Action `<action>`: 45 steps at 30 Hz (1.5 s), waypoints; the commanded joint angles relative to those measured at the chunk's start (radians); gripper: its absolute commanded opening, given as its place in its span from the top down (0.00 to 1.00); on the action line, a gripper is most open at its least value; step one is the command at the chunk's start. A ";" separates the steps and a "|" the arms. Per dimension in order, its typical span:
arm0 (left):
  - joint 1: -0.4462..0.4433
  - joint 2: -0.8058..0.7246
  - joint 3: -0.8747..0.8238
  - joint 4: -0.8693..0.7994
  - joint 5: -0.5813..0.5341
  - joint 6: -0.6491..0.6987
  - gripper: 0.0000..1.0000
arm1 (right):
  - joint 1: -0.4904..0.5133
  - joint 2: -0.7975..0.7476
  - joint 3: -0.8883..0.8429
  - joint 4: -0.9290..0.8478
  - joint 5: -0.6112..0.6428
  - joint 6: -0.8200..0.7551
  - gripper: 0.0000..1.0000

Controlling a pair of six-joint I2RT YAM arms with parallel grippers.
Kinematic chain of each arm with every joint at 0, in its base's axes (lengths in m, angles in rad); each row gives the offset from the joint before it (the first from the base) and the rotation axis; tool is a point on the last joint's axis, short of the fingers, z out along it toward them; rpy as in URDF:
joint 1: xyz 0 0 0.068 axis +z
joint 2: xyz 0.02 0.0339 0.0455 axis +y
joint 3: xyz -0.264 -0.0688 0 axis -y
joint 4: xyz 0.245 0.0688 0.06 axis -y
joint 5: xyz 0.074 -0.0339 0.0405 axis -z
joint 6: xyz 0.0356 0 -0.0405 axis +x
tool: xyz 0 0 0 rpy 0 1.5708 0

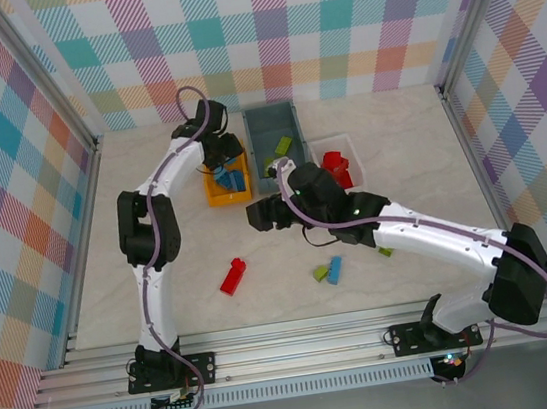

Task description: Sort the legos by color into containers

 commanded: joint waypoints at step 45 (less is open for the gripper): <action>-0.098 -1.694 -1.039 -0.317 -0.080 -0.163 0.36 | 0.226 0.970 0.834 -0.778 -0.110 0.764 0.31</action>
